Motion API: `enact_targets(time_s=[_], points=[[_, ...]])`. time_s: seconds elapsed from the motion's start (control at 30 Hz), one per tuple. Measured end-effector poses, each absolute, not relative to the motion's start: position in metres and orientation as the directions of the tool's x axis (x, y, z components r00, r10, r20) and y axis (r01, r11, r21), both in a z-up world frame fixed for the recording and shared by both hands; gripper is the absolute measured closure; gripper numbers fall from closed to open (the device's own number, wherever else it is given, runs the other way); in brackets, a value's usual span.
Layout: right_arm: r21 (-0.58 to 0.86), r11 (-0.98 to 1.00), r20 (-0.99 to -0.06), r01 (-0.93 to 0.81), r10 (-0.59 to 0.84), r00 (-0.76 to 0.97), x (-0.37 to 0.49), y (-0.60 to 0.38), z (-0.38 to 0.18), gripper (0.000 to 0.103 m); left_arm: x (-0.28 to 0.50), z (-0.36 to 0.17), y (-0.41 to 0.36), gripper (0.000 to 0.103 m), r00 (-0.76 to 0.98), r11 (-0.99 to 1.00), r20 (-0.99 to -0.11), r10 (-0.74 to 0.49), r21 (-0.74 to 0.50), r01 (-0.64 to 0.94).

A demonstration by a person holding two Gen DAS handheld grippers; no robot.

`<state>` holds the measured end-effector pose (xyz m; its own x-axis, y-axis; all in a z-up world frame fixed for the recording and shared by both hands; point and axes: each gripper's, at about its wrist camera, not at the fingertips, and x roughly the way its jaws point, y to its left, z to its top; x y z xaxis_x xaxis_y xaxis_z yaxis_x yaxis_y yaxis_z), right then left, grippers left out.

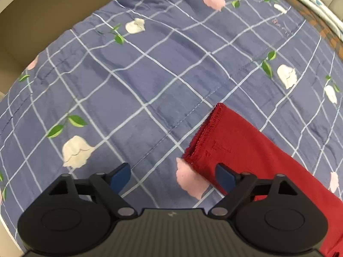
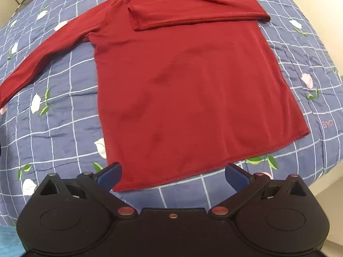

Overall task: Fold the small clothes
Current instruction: 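Close the left tool on the sleeve cuff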

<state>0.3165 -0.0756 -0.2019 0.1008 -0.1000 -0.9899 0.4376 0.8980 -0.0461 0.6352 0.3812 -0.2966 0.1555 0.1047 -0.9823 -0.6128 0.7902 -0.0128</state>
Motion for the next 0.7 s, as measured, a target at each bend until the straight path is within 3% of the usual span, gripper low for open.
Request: enact_targets(time_s=[0.23,0.33,0.4,0.5,0.7], points=[[-0.063,0.886,-0.989,0.459,-0.118,0.091,0.309,-0.078,-0.199,0.001,0.645,-0.318,0.385,0.039,0.093,0.745,-0.992,0.089,0.004,-0.667],[-0.070,0.875,-0.987,0.480,-0.129,0.091,0.305,-0.081,-0.197,0.001,0.651,-0.318,0.382,0.065,0.112,0.756,-0.991,0.071,-0.019,-0.654],[-0.071,0.867,-0.987,0.494,-0.134,0.093,0.303,-0.082,-0.197,0.001,0.655,-0.314,0.375,0.089,0.117,0.774,-0.989,0.089,-0.005,-0.633],[-0.064,0.863,-0.986,0.502,-0.132,0.100,0.303,-0.081,-0.196,0.001,0.656,-0.300,0.368,0.094,0.142,0.788,-0.981,0.130,0.015,-0.616],[-0.052,0.879,-0.983,0.473,-0.128,0.129,0.308,-0.072,-0.192,0.001,0.632,-0.250,0.369,0.095,0.306,0.761,-0.920,0.243,-0.015,-0.649]])
